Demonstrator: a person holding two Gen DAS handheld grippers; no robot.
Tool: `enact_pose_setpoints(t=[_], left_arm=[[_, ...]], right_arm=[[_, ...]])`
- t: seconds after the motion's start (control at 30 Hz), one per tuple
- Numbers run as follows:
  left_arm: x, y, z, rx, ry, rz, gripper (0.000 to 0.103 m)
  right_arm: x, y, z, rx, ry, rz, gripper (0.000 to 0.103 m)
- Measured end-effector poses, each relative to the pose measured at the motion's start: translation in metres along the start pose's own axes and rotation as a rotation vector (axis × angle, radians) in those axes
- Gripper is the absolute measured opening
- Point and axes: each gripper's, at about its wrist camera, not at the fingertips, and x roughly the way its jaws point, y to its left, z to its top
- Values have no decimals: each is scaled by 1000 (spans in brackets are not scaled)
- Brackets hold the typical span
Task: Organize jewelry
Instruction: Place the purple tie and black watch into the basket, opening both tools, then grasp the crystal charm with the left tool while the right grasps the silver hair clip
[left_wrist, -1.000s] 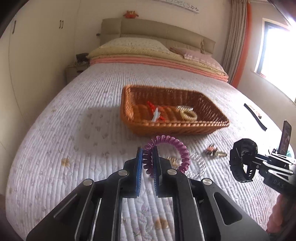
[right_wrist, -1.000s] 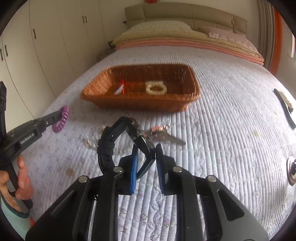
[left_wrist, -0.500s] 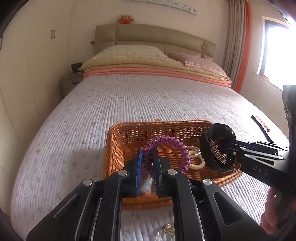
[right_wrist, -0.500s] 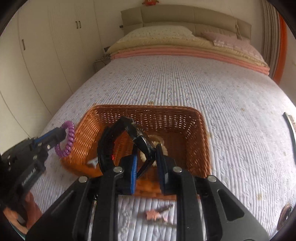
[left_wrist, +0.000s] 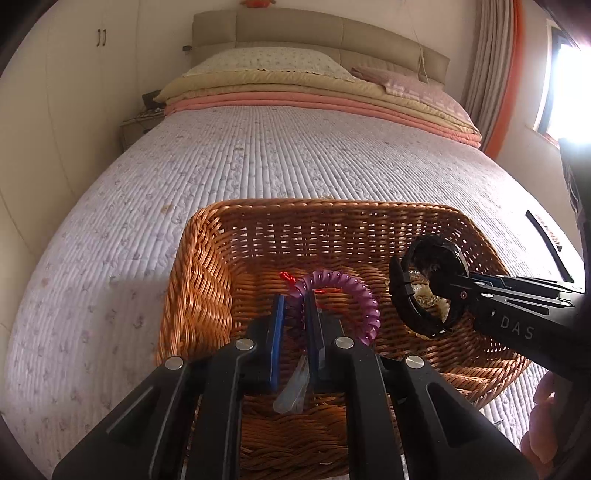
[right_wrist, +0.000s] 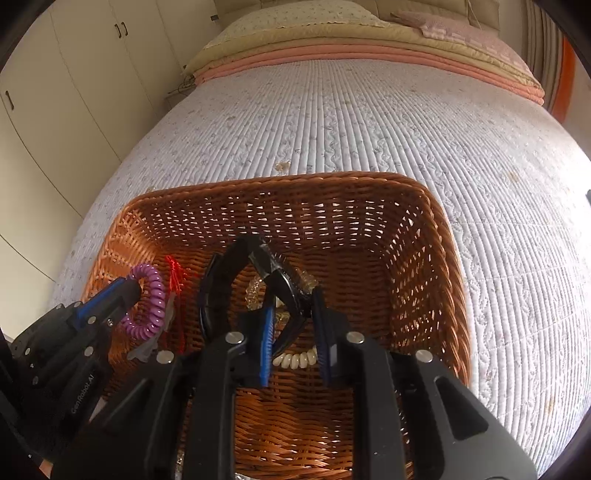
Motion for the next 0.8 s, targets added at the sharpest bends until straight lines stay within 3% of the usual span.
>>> enact_pose_setpoints(t=[0.17, 0.2, 0.23, 0.27, 0.3, 0.47, 0.7, 0.8], left_arm=[[0, -2, -3, 10, 16, 9, 14], [0, -3, -3, 12, 15, 12, 27], [-5, -2, -4, 12, 4, 8, 34], [-11, -1, -6, 10, -15, -1, 42], [-18, 0, -7, 10, -33, -10, 43], [-56, 4, -8, -13, -93, -50, 44], [-139, 11, -18, -15, -218, -134, 46], [-173, 12, -25, 1, -264, -138, 46]], right_arm=[[-5, -1, -2, 17, -12, 8, 24], [-8, 0, -2, 17, -19, 6, 30], [-13, 0, -2, 15, -31, 7, 34], [-19, -1, -1, 12, -45, 8, 45], [-28, -1, -3, 7, -67, 4, 51], [-65, 0, -13, -30, -133, 3, 51], [-135, -3, -34, -50, -222, 45, 51], [-165, -6, -48, -58, -258, 59, 51]])
